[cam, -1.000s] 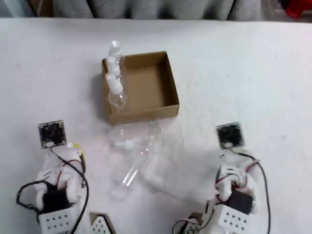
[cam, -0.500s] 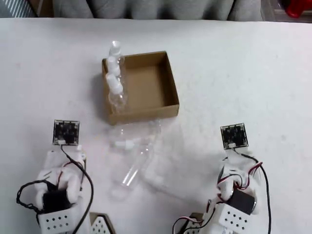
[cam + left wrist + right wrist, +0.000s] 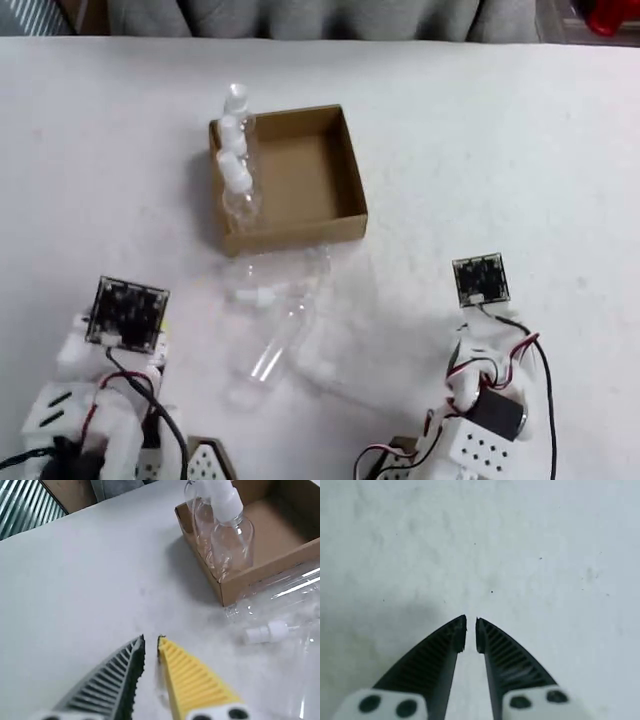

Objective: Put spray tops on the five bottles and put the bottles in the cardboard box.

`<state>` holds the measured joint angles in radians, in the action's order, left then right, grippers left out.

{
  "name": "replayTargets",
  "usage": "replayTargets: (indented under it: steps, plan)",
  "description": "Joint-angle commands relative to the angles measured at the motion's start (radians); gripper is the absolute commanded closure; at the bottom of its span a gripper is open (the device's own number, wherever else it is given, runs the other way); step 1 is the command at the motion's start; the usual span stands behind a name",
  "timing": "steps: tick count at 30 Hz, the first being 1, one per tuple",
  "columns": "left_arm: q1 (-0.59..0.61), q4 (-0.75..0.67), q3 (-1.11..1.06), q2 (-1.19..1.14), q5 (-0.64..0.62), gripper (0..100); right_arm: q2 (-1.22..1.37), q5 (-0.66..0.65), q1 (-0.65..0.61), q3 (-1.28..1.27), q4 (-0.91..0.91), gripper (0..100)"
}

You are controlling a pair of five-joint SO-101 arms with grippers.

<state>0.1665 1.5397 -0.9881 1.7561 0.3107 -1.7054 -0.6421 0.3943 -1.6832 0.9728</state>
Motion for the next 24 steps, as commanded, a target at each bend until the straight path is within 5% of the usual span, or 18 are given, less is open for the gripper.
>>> replayTargets:
  steps: [1,9,18,24]
  plan:
    - [-0.056,0.064,0.175,-0.194,0.009,95,-0.004,-0.008,0.010,-0.012,0.007,98.1]
    - [-0.305,0.104,0.295,-0.495,0.009,95,-0.004,-0.008,0.010,-0.012,0.007,98.1]
    - [-0.667,0.023,0.157,-0.532,0.002,94,-0.004,-0.008,0.010,-0.012,0.007,98.1]
    - [-0.754,-0.017,0.152,-0.607,0.000,79,-0.004,-0.008,0.008,-0.012,0.007,98.1]
